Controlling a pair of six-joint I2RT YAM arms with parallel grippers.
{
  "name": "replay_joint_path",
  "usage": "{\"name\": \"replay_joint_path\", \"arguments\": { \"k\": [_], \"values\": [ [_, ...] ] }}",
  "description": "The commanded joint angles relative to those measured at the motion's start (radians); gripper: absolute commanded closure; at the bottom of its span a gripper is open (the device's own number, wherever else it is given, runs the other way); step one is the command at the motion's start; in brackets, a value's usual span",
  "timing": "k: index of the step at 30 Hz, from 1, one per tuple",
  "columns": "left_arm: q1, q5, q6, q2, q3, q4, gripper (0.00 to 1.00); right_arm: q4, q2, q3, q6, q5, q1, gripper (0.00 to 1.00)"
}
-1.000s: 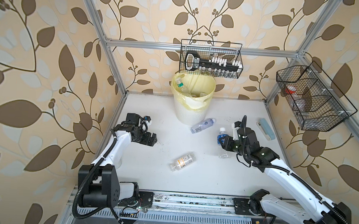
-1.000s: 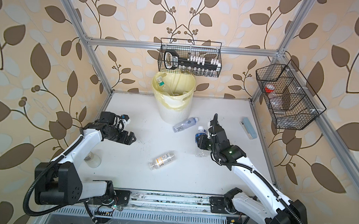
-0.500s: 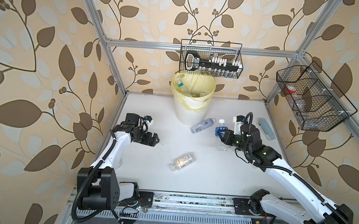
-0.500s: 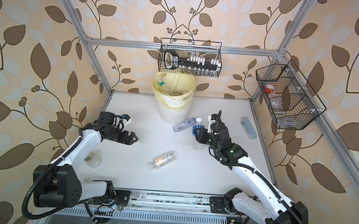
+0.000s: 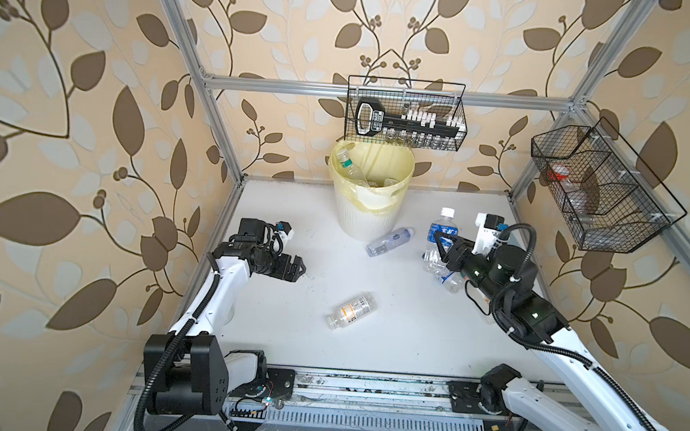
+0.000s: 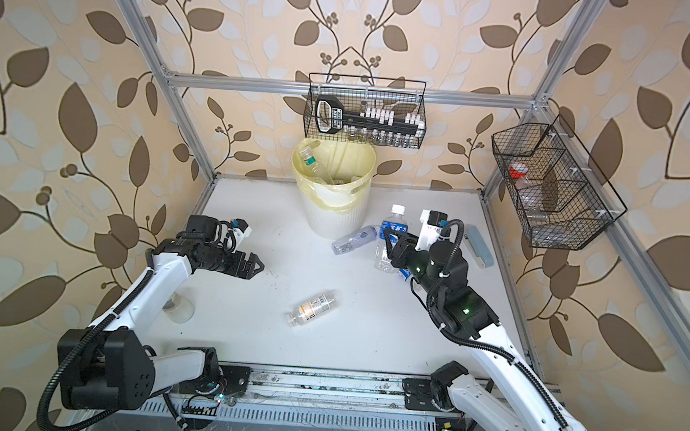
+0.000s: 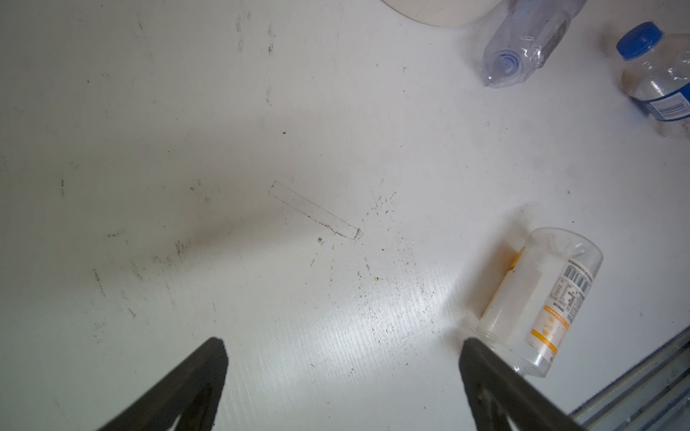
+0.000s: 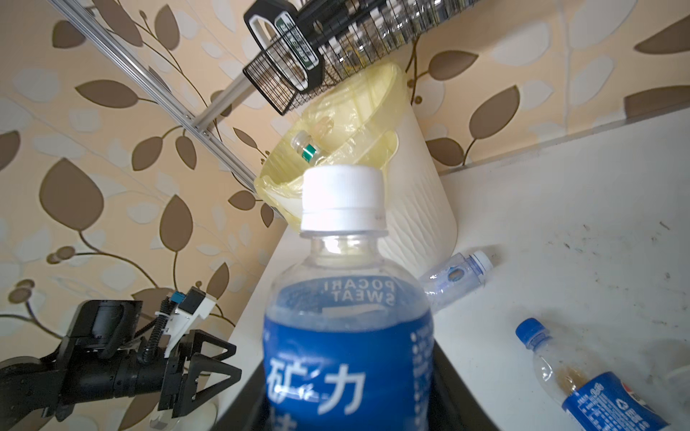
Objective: Throw the plastic bottles in the bin
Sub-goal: Throw the plastic bottle into the trash bin.
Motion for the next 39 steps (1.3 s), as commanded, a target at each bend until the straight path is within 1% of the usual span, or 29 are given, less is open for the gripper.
{"name": "replay_joint_path", "arguments": {
  "k": [1,5,8,11,14,17,18,19,20,21,22,24,26,28,31,36,39],
  "values": [
    [0.002,0.030,0.028,-0.023,0.017,-0.023,0.01,0.091,-0.024,-0.048,-0.009,0.021,0.003,0.55],
    [0.002,0.036,0.025,-0.023,0.021,-0.027,0.01,0.111,0.041,0.007,-0.029,0.034,0.028,0.54],
    [0.003,0.038,0.025,-0.026,0.022,-0.029,0.01,0.112,0.140,0.109,-0.062,0.043,0.058,0.54],
    [0.003,0.038,0.023,-0.031,0.026,-0.033,0.01,0.130,0.276,0.244,-0.087,0.025,0.066,0.54],
    [0.003,0.049,0.023,-0.038,0.027,-0.035,0.01,0.142,0.464,0.463,-0.135,0.022,0.064,0.54],
    [0.003,0.054,0.020,-0.050,0.032,-0.043,0.01,0.069,0.699,0.770,-0.178,0.055,0.058,0.54],
    [0.003,0.054,0.019,-0.056,0.032,-0.045,0.01,0.028,0.789,0.895,-0.193,0.068,0.055,0.51],
    [0.002,0.053,0.019,-0.063,0.032,-0.044,0.01,-0.023,0.882,1.019,-0.196,0.072,0.050,0.45],
    [0.003,0.053,0.019,-0.069,0.029,-0.043,0.01,-0.074,0.957,1.128,-0.190,0.066,0.040,0.34],
    [0.003,0.052,0.017,-0.074,0.029,-0.043,0.01,-0.139,1.035,1.252,-0.184,0.058,0.029,0.14],
    [0.003,0.050,0.017,-0.078,0.029,-0.043,0.01,-0.197,1.100,1.352,-0.175,0.053,0.020,0.00],
    [0.004,0.046,0.017,-0.084,0.028,-0.041,0.01,-0.262,1.155,1.471,-0.168,0.052,0.011,0.00],
    [0.005,0.044,0.016,-0.087,0.026,-0.039,0.01,-0.259,1.121,1.438,-0.167,0.065,0.014,0.00],
    [0.005,0.043,0.015,-0.088,0.025,-0.034,0.01,-0.179,1.016,1.283,-0.201,0.096,0.036,0.00],
    [0.006,0.047,0.012,-0.088,0.027,-0.030,0.01,-0.104,0.852,1.059,-0.212,0.138,0.052,0.00],
    [0.007,0.057,0.014,-0.100,0.025,-0.031,0.01,-0.058,0.586,0.753,-0.201,0.131,0.050,0.00],
    [0.007,0.069,0.015,-0.105,0.023,-0.033,0.01,-0.083,0.455,0.598,-0.181,0.142,0.048,0.00]
  ]
}}
